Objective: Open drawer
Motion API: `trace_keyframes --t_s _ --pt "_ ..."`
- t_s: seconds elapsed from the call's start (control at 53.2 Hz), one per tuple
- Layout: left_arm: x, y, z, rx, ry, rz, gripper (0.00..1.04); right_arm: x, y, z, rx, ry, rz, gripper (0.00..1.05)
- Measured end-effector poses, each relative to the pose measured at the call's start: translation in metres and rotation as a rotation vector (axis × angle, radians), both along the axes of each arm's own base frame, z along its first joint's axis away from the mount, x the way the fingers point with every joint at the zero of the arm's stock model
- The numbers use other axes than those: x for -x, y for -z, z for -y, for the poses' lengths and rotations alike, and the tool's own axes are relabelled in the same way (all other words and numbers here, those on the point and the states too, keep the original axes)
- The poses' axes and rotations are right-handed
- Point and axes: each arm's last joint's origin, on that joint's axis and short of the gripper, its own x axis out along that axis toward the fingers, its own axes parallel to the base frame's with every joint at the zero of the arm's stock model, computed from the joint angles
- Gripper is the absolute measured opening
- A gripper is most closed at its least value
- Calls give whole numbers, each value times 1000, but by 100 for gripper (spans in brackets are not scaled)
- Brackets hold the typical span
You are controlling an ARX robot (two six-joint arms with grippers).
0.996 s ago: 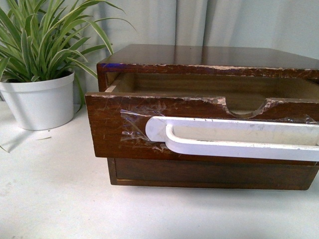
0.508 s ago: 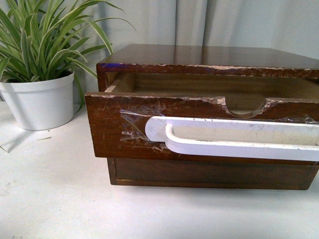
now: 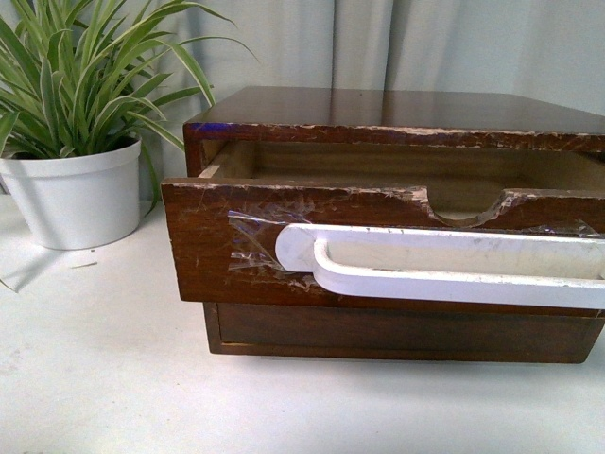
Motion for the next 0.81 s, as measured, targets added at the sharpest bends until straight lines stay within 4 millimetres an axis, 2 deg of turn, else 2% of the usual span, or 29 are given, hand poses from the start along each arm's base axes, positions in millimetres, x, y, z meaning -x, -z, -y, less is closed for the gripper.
trace_keyframes --t_s 0.808 --pt "0 0 0 0 0 0 99 0 0 0 0 0 0 96"
